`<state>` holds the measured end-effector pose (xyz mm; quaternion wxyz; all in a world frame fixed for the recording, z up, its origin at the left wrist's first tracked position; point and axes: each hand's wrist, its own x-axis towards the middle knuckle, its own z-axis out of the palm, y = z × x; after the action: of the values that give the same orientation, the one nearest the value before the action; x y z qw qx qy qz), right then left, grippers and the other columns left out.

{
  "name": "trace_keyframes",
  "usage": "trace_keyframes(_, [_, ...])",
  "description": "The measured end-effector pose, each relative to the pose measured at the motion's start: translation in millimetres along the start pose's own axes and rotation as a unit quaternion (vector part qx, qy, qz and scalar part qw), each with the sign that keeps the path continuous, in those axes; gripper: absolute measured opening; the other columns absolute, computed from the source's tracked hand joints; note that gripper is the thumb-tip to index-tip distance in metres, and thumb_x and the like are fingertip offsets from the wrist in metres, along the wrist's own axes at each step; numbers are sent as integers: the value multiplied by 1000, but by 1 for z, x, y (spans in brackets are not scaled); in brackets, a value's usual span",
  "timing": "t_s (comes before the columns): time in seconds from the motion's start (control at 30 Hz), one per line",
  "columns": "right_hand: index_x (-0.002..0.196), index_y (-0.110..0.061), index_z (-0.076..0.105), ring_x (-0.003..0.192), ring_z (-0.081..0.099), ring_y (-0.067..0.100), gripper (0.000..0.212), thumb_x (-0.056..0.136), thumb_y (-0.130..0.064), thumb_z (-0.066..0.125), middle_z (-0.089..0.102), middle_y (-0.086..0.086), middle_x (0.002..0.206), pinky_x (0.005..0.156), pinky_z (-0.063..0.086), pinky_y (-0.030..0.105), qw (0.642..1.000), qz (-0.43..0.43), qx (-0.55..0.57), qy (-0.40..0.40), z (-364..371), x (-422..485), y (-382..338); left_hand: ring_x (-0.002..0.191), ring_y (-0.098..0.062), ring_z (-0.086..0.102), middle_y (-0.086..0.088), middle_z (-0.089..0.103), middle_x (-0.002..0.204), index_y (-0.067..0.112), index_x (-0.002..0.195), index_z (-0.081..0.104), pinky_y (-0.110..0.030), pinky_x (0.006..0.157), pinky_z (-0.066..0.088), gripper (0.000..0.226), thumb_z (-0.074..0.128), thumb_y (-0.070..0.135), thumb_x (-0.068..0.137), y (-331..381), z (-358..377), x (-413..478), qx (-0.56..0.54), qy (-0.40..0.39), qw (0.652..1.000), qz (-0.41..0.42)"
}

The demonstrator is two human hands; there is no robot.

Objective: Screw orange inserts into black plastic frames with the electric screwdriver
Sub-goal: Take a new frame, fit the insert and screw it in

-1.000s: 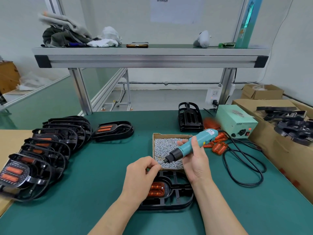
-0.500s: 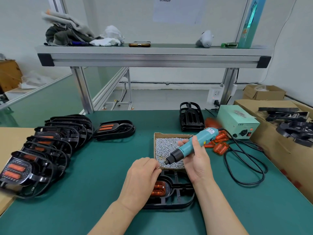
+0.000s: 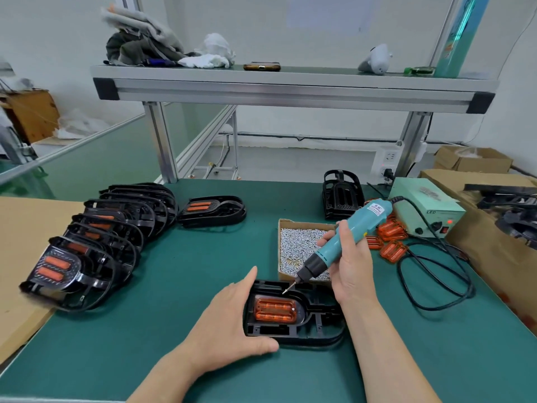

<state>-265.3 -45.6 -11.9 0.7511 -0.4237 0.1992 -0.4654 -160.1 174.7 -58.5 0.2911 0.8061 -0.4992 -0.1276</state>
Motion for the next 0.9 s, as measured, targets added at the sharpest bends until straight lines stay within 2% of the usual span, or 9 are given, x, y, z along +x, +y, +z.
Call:
trace_keyframes(0.07, [115, -14, 52, 65, 61, 15, 23, 101, -29, 61, 62, 0, 72, 66, 55, 27, 1000, -18, -17, -4, 9, -4, -3, 144, -3, 26, 24, 28, 153, 44, 154, -8, -27, 120, 23, 133, 72, 80, 53, 0, 1, 0, -6, 15, 1000, -10])
trace_keyframes(0.17, [109, -17, 52, 57, 56, 15, 23, 97, -31, 67, 59, -1, 66, 61, 52, 27, 998, -58, -33, 12, 28, -16, -5, 141, 0, 27, 25, 28, 154, 49, 151, -15, -24, 116, 27, 135, 72, 79, 52, -1, 2, 0, -11, 14, 1000, -15])
trace_keyframes(0.27, [101, -17, 52, 46, 51, 15, 28, 89, -34, 72, 55, 1, 59, 49, 46, 25, 995, -93, -29, 37, 47, -27, -5, 138, 3, 30, 27, 30, 152, 52, 148, -20, -17, 108, 26, 136, 72, 80, 52, -1, 3, 0, -15, 13, 1000, -19])
trace_keyframes(0.4, [93, -19, 53, 42, 49, 15, 26, 87, -33, 73, 54, 1, 57, 44, 45, 26, 993, -109, -35, 23, 67, -35, -2, 139, 2, 29, 24, 29, 154, 49, 149, -21, -18, 110, 26, 138, 71, 82, 52, -1, 3, 1, -10, 10, 1000, -19])
trace_keyframes(0.57, [79, -41, 60, 44, 50, 21, 14, 83, -43, 74, 55, 3, 58, 53, 46, 33, 986, -138, -94, -14, 84, -42, 8, 141, 1, 27, 22, 28, 156, 53, 146, -24, -18, 111, 24, 136, 70, 83, 52, -2, 2, 1, -10, 10, 1000, -18])
trace_keyframes(0.63, [78, -41, 60, 44, 50, 20, 15, 84, -43, 74, 56, 2, 57, 53, 47, 32, 984, -144, -107, -20, 86, -45, 13, 140, 1, 25, 23, 27, 156, 55, 144, -25, -17, 110, 22, 135, 68, 84, 52, -2, 2, 1, -9, 9, 1000, -18])
trace_keyframes(0.77, [78, -41, 59, 45, 52, 18, 15, 85, -42, 72, 57, 2, 57, 57, 50, 26, 980, -154, -125, -28, 86, -49, 19, 140, 1, 26, 21, 28, 156, 46, 151, -19, -15, 109, 21, 137, 67, 84, 51, -2, 2, 1, -7, 13, 1000, -19])
trace_keyframes(0.9, [78, -43, 60, 45, 52, 17, 14, 86, -41, 72, 56, 1, 56, 56, 50, 27, 981, -154, -119, -26, 88, -47, 17, 140, -1, 27, 19, 29, 156, 45, 152, -17, -17, 110, 22, 137, 67, 85, 51, -2, 3, 1, -5, 14, 1000, -16])
